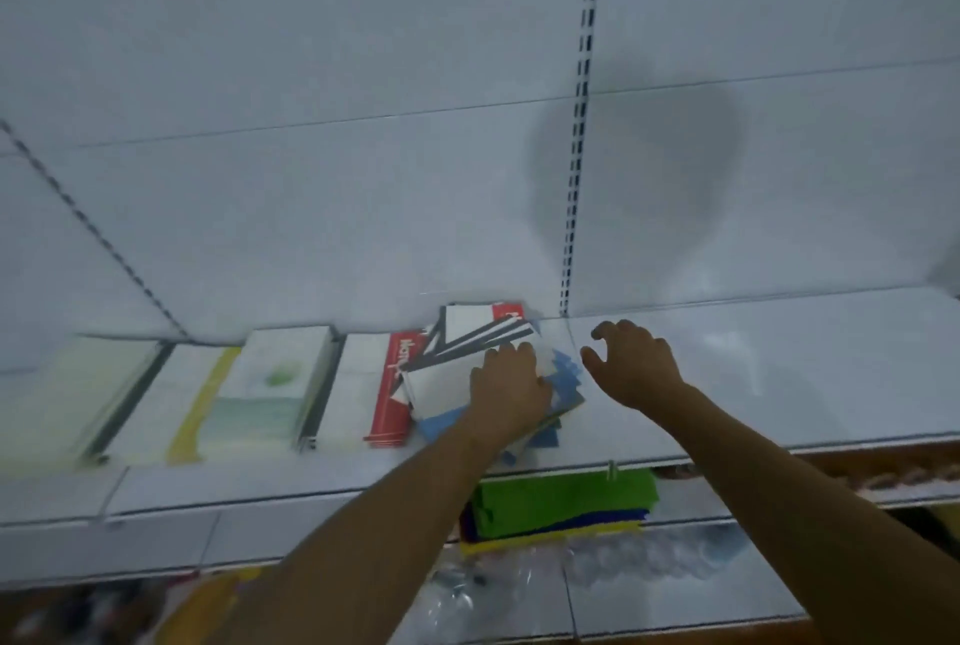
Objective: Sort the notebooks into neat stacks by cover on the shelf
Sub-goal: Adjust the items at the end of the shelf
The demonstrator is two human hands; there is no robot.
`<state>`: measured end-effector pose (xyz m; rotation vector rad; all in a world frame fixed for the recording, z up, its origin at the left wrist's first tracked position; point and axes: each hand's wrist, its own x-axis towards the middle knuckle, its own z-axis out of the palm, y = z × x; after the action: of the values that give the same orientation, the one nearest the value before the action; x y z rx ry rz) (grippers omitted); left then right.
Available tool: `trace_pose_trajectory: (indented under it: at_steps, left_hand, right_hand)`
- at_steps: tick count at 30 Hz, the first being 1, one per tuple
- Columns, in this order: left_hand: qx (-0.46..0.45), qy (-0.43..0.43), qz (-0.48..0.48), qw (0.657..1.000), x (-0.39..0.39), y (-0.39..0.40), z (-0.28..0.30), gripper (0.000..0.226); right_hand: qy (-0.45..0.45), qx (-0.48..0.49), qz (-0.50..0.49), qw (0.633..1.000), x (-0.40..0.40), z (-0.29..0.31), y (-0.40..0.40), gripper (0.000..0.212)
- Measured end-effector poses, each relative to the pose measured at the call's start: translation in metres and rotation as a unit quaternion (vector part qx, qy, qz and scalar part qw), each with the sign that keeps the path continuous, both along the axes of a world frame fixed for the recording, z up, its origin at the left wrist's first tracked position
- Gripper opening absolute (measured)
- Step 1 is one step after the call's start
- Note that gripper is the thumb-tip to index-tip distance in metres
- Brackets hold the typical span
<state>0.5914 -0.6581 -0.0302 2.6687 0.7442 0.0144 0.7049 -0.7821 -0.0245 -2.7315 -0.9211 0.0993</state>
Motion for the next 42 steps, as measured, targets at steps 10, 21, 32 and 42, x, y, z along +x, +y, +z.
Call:
trace_pose_trajectory:
  at_steps: [10, 21, 32, 42]
  left_hand:
    - [0.037, 0.000, 0.107, 0.994, -0.053, 0.061, -0.013, 0.053]
    - [0.030, 0.086, 0.114, 0.989, -0.027, 0.078, 0.000, 0.079]
    - [0.101, 0.119, 0.098, 0.983, -0.027, 0.076, 0.005, 0.074]
    - [-0.014, 0.049, 0.083, 0.995, -0.045, 0.084, -0.007, 0.072]
  right_hand:
    - [0.064, -0.046, 0.101, 0.992, -0.040, -0.020, 0.057, 0.057]
    - [0.109, -0.024, 0.059, 0.992, -0.043, -0.026, 0.064, 0.052]
    - [0.119, -0.030, 0.030, 0.992, -0.049, -0.032, 0.073, 0.050]
    - [0.112, -0.027, 0.005, 0.993, -0.054, -0.034, 0.071, 0.052]
